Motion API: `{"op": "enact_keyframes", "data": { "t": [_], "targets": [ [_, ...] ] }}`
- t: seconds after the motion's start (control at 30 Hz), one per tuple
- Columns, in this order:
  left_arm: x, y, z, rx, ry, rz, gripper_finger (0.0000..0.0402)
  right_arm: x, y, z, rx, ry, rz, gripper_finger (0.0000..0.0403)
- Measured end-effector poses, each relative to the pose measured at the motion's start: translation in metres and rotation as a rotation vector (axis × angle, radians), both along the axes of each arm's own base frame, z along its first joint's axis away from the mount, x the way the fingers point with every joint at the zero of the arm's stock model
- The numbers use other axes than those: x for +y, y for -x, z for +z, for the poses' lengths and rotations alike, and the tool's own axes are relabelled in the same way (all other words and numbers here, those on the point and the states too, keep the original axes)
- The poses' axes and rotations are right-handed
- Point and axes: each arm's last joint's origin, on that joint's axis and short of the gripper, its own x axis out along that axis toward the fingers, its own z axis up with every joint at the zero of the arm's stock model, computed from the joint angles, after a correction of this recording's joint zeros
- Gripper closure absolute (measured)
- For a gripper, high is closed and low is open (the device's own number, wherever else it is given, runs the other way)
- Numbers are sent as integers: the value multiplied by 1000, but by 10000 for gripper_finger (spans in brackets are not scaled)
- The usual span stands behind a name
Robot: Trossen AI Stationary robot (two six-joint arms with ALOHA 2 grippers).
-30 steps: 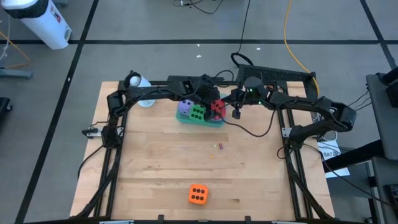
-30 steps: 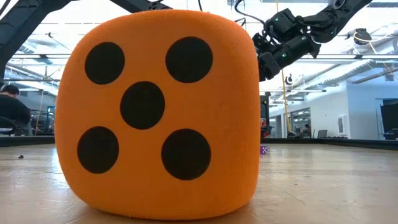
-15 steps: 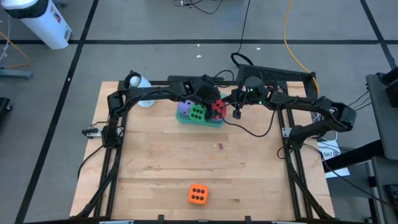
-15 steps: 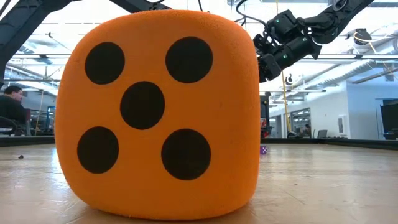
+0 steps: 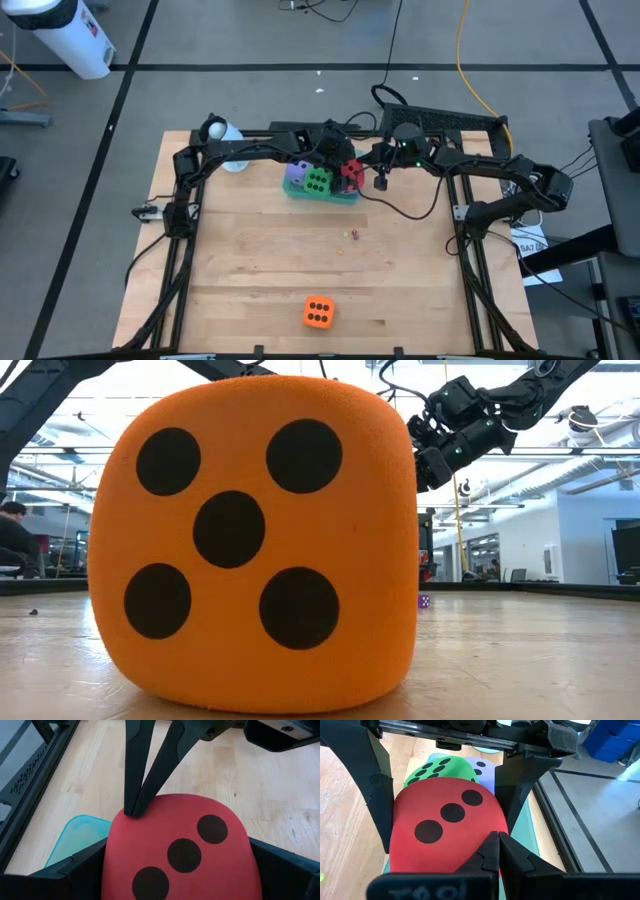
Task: Pick & Place Dice
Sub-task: Put the big red dice into the green bin
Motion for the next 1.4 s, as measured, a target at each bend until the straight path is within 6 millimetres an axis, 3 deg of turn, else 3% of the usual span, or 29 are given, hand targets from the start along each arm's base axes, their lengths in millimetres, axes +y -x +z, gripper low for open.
{"op": "enact_keyframes", "data": {
  "t": [0.47, 0.97, 1.23, 1.4],
  "targets": [
    [0, 0, 5, 15, 0, 12, 2, 1, -1, 2, -18, 13, 7, 403],
    [-7, 3, -1, 53, -20, -2, 2, 16, -14, 18, -116, 245, 52, 403],
    [-7, 3, -3, 47, -26, 0, 2, 20, -16, 24, -162, 277, 60, 403],
    [-7, 0, -3, 21, -51, 20, 2, 32, -16, 34, -231, 257, 158, 403]
  ]
}}
